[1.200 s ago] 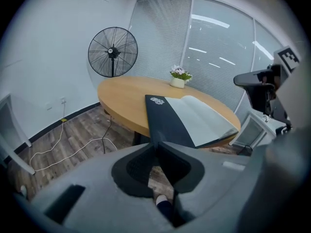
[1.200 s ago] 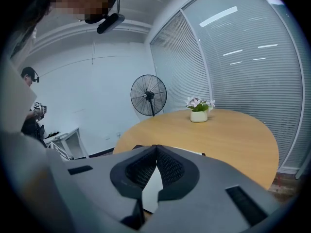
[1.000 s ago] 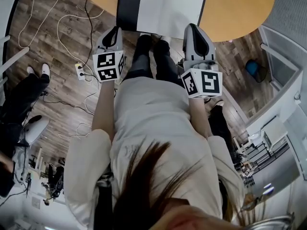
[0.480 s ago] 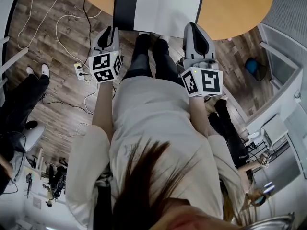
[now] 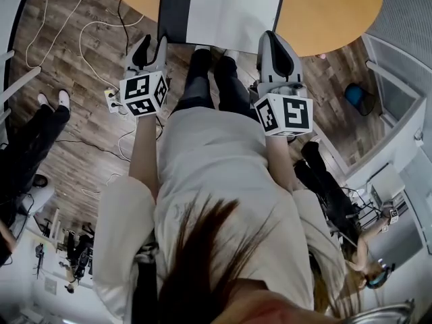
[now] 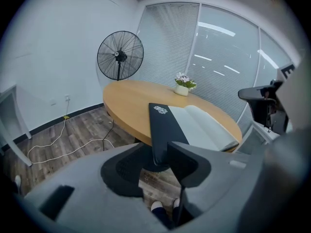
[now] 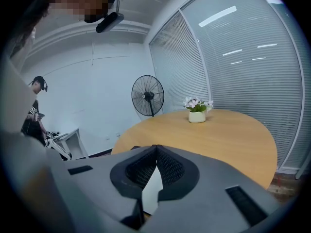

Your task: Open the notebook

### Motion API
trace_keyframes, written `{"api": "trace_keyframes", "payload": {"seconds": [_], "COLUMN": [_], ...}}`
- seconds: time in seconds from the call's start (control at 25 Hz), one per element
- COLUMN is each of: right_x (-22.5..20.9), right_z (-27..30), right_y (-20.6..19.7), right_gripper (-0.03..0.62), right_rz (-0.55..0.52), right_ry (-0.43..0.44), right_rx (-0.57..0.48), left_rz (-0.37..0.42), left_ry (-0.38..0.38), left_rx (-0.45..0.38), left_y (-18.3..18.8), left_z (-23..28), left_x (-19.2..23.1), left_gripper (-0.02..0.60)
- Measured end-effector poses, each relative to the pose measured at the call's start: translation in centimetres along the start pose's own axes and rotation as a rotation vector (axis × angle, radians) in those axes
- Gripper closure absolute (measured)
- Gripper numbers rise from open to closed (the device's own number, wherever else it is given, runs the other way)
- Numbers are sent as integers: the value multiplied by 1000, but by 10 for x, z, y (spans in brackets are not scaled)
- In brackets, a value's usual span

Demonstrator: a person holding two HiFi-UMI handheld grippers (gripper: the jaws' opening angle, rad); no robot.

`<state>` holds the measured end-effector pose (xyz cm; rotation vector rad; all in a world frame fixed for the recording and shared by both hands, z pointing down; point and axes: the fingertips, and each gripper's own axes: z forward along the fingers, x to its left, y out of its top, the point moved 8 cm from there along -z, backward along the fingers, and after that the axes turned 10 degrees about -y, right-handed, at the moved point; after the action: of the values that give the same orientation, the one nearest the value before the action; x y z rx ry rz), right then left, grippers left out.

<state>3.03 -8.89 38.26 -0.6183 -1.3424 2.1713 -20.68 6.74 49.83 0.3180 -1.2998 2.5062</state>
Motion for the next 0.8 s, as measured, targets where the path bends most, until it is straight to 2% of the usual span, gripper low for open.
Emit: {"api": "trace_keyframes", "payload": {"seconds": [0.44, 0.8], "right_x": [-16, -28], "right_z": [-6, -12], "right_y": [9, 26], "right_gripper": [591, 591], "right_rz": [1, 29], "right_ry": [-26, 26], "right_rx": [-18, -90], "left_rz": [38, 98], "left_ry": [-1, -1], "left_rx": [-40, -109], "left_y": [20, 54], "left_z": [4, 5], "left_x": [-14, -33], "left_gripper": [425, 502]}}
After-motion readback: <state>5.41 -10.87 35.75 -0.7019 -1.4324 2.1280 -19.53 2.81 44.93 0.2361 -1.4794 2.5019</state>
